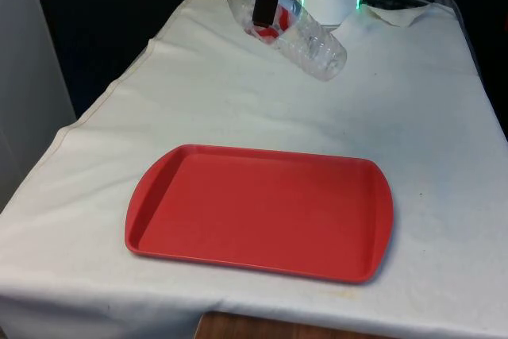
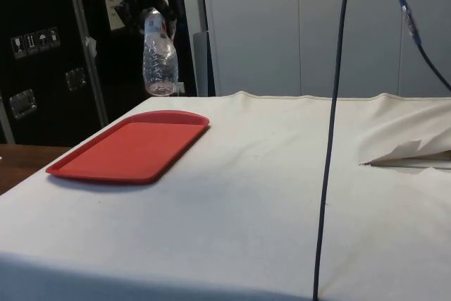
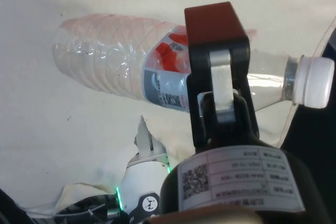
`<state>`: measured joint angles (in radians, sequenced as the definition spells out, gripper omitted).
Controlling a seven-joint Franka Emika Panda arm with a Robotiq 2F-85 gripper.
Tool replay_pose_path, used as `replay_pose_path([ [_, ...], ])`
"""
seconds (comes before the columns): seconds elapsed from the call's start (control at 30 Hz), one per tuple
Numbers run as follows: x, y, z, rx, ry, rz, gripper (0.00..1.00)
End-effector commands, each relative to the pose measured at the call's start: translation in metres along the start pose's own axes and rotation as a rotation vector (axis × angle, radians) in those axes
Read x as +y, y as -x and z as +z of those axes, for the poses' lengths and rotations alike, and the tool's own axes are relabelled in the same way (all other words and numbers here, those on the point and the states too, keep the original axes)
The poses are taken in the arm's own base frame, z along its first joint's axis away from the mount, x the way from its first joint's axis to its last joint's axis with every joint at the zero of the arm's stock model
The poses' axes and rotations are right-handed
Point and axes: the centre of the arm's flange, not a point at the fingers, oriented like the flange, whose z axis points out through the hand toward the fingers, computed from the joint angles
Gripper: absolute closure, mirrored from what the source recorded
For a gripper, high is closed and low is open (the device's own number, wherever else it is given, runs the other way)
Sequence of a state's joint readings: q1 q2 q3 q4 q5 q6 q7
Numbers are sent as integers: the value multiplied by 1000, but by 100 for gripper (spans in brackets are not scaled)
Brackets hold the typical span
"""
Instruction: Place the bottle upright on the tray.
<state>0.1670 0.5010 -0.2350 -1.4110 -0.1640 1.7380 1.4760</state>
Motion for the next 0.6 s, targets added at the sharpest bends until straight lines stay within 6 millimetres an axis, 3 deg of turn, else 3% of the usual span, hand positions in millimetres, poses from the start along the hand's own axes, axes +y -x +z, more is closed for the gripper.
replay_pose_path([
  [0.0,-2,0,0,0,-4,4,86],
  [0.57,-6,3,4,1,1,17,86],
])
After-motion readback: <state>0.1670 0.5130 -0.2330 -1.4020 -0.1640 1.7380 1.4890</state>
